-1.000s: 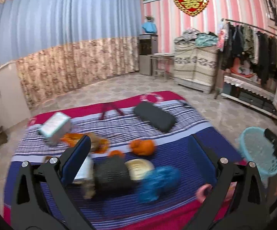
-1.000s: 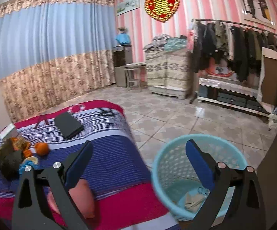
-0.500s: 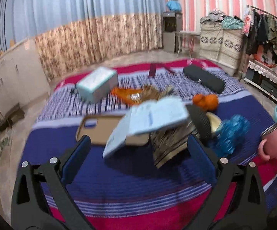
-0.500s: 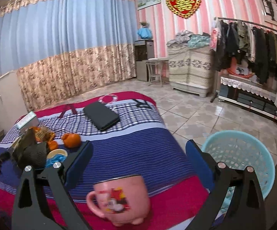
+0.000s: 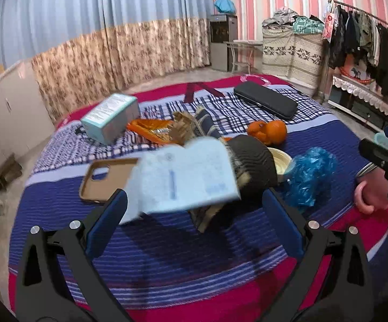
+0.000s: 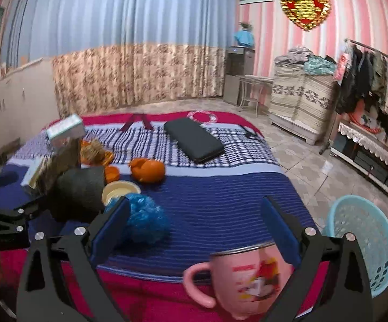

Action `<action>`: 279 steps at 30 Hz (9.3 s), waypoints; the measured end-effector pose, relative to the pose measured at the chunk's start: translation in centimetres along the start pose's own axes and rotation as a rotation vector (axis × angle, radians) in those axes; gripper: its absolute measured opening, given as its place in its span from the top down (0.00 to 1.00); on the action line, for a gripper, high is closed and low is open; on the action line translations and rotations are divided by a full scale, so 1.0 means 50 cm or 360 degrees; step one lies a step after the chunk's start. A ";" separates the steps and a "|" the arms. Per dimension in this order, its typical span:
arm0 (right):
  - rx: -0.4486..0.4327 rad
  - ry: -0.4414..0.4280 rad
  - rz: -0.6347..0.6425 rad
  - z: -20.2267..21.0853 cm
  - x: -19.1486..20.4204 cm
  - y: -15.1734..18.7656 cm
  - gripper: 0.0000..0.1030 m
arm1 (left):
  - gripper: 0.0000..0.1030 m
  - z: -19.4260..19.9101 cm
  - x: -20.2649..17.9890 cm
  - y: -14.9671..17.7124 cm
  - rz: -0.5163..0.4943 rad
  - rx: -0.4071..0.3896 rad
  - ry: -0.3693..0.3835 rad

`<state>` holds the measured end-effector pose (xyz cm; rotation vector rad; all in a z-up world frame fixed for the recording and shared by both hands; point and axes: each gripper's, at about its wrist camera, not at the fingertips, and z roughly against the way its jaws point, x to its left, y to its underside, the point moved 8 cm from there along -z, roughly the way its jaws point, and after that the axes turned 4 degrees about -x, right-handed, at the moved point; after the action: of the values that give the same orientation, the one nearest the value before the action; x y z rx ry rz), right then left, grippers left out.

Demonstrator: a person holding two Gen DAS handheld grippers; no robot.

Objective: Collect trash
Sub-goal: 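Grasp the white receipt with the left gripper while the right grasps the blue plastic bag, then carry the receipt and blue bag to the basket and release both inside, then grasp the printed snack package with the left gripper while the right grasps the black ribbed cylinder, then lift the snack package with the left gripper while the right lifts the black cylinder, then carry both items over the blue basket and open both grippers to drop them inside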

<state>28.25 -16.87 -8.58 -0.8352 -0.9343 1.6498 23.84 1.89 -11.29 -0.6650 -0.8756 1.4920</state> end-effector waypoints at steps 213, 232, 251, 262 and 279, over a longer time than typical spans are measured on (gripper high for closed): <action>-0.0020 -0.0066 -0.0137 0.003 0.020 -0.050 0.09 | 0.64 -0.026 0.073 0.017 0.0169 0.0055 0.0014; 0.0187 -0.0387 0.0029 -0.091 0.274 0.007 0.09 | 0.94 0.016 0.194 0.003 0.0149 -0.0012 -0.0081; -0.0101 -0.0388 0.0040 0.020 0.168 -0.073 0.31 | 0.94 0.035 0.110 -0.077 0.0035 -0.0089 -0.0115; -0.0223 0.0110 -0.0076 0.106 -0.153 -0.093 0.31 | 0.94 0.051 -0.123 -0.161 -0.0106 -0.0203 0.0135; -0.0071 0.0625 -0.0511 0.159 -0.576 0.033 0.31 | 0.94 0.083 -0.543 -0.210 -0.0332 -0.0257 0.0576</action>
<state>27.53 -46.44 -4.09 -0.9427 -0.7812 1.1412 29.35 -25.63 -2.59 -0.9015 -0.7623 1.0792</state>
